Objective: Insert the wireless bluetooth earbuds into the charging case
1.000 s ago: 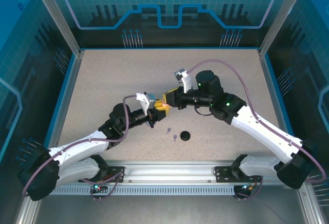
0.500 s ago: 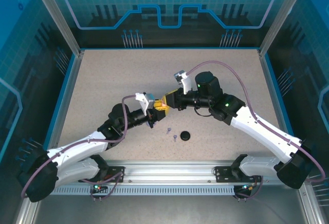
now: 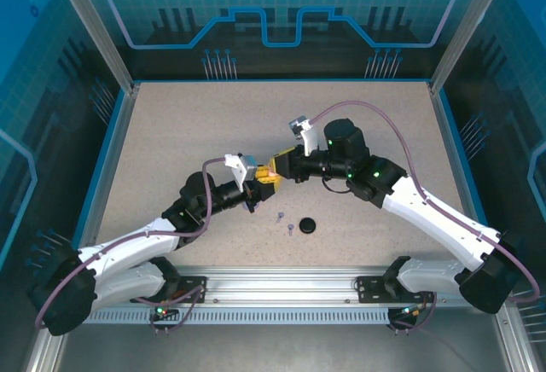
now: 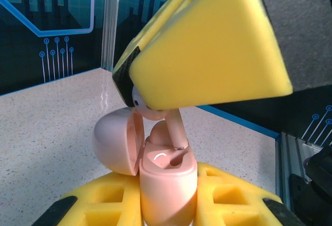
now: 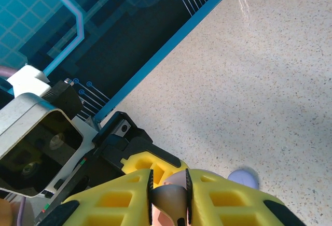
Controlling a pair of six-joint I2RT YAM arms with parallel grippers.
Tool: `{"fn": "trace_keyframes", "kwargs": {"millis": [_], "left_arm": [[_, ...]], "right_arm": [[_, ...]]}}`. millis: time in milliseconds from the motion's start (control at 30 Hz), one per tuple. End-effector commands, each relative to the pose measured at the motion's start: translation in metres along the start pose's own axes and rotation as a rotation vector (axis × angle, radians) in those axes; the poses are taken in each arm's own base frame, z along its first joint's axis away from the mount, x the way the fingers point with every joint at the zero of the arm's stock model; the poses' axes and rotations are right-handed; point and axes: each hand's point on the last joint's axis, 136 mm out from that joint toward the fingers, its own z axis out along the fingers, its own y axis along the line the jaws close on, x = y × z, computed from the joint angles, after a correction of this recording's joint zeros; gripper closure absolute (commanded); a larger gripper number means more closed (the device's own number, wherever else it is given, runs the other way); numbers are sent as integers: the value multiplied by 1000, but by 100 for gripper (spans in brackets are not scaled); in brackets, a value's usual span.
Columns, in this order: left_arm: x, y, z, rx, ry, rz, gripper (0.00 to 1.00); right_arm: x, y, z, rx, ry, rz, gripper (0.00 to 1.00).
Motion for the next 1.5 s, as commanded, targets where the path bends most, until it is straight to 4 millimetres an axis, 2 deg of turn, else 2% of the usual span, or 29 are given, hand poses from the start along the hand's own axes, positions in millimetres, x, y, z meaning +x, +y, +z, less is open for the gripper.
{"fn": "trace_keyframes", "kwargs": {"millis": [0, 567, 1467], "left_arm": [[-24, -6, 3, 18, -63, -1, 96], [-31, -6, 3, 17, -76, -25, 96], [-28, -2, 0, -13, -74, 1, 96]], "right_arm": [[-9, 9, -3, -11, -40, -32, 77], [0, 5, 9, -14, -13, -24, 77], [13, 11, 6, -41, 43, -20, 77]]}}
